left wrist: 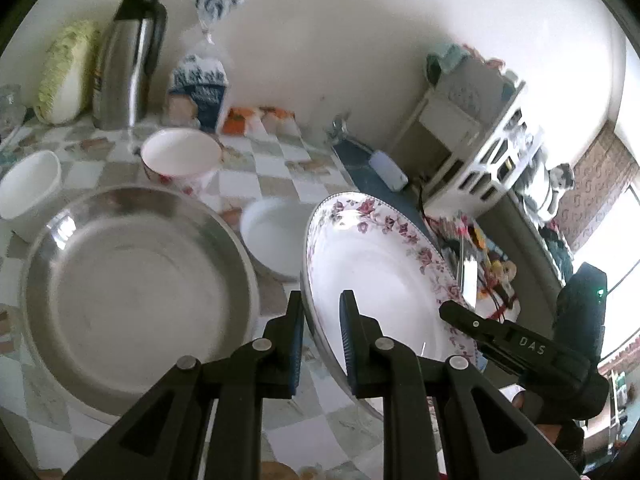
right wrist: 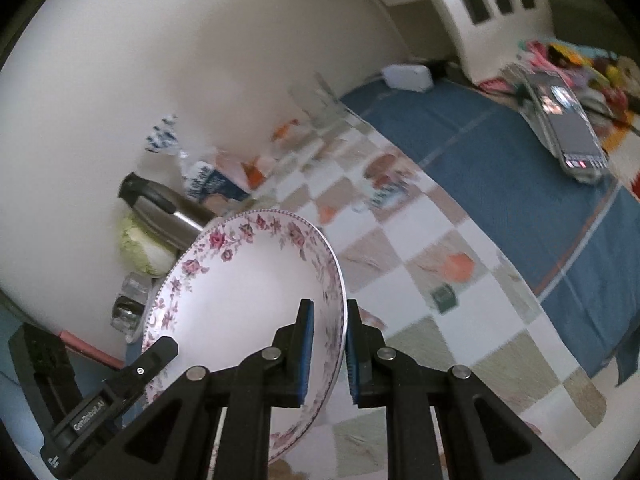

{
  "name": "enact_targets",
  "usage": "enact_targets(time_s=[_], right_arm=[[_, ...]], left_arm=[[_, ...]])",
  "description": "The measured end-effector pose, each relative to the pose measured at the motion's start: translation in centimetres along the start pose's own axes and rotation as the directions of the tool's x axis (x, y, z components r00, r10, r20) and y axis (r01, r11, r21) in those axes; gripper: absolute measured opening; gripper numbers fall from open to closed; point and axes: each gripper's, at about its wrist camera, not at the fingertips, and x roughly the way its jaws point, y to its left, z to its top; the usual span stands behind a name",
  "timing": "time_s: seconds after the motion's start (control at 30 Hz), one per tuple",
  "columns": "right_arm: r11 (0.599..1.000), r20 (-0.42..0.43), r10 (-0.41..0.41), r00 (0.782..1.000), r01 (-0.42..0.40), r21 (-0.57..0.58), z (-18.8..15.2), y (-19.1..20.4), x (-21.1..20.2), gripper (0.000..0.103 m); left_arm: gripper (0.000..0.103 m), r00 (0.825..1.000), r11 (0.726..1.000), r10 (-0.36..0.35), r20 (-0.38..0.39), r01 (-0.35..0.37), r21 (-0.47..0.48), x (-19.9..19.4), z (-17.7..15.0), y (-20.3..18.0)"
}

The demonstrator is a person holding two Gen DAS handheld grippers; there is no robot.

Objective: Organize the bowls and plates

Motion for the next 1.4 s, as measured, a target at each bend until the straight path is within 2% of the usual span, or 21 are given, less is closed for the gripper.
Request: enact_targets(time_s=[0.33,0.7,0.97,1.4], right_arm=[[0.992,-0.011,0.042,0.999,-0.043,-0.119,1.3,7.1,1.2,0.016],[0.972,-0.084,0.105,0.991,-0.12,-0.2,-0.2,14.2,5.1,0.016],[0.962,-0.154,0.118,0.981,-0.151,-0.225,-2.0,17.6,9.1,0.016],[0.959,-0.212,0.131,0.968,-0.178,-0.222,-3.6,18.3,13.0,0.016]], left_arm=[[0.018,0.992,0.996,0.021,0.123,-0.009,-0.092,-4.1,2.1,4.9],[0.018,0.979,0.976,0.084,0.186,-0.043,-0.214,-7.5,3.1,12.2],[0.018,0.974,0.961,0.135,0.183,-0.084,-0.263,-7.9,3.1,16.1],[0.018,0.976,0.942,0.164,0.145,-0.111,-0.315,-6.3,2.7,19.5]])
